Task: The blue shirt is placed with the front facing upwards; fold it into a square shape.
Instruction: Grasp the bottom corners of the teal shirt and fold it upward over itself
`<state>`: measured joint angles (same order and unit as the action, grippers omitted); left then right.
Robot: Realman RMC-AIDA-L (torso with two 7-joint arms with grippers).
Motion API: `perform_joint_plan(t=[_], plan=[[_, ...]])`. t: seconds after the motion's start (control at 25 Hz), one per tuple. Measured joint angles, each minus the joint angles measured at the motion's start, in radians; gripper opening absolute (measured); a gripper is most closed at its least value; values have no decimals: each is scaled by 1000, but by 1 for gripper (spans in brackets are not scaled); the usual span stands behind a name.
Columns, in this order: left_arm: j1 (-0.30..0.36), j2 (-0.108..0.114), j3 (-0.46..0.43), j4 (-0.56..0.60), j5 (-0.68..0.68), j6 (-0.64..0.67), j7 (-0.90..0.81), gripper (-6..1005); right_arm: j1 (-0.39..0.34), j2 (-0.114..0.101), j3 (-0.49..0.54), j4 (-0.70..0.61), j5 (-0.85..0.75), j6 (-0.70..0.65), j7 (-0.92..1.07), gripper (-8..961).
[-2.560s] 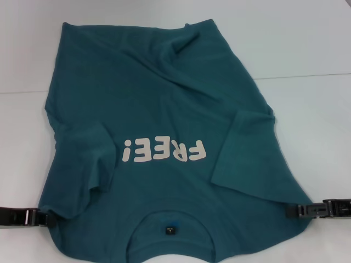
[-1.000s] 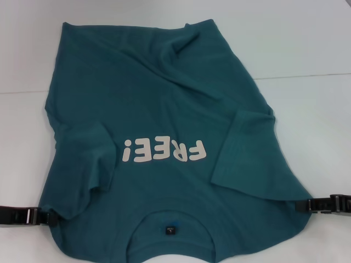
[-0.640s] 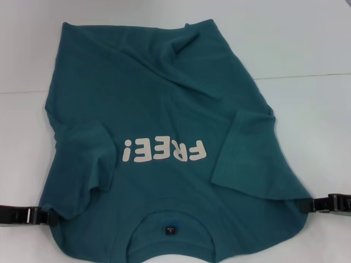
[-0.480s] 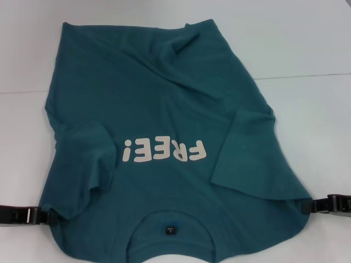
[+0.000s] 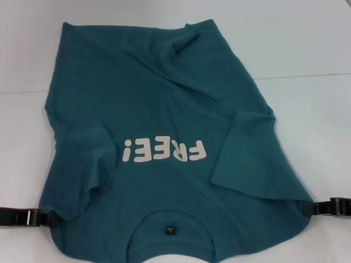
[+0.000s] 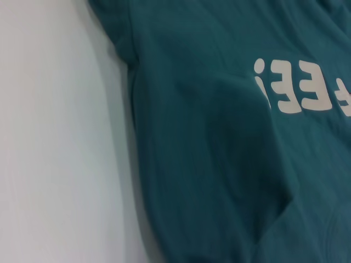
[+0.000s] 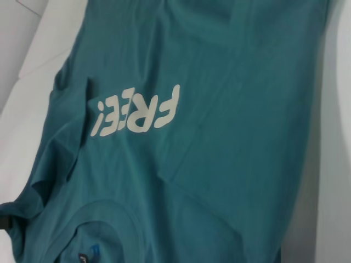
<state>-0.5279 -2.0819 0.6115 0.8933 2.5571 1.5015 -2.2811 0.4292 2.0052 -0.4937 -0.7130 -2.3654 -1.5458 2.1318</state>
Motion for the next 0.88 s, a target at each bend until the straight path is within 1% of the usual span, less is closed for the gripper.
perform_joint_plan(t=[0.2,0.28,0.52,0.76,0.88], plan=[[-1,11,-17,4,0,59,-3,20,-26,1,39,1,4,-34,-42,4],[0,18,-46,6,0,92,-1,20,-37,1,46,1,6,-41,-46,4],[7,29,-103,7,1,150,5,20,-77,-10,83,1,11,-67,-69,4],[16,32,-145,8,5,219,12,21,-115,-30,119,0,11,-98,-100,4],[25,38,-171,8,7,261,15,21,-132,-43,138,0,11,-117,-115,4]])
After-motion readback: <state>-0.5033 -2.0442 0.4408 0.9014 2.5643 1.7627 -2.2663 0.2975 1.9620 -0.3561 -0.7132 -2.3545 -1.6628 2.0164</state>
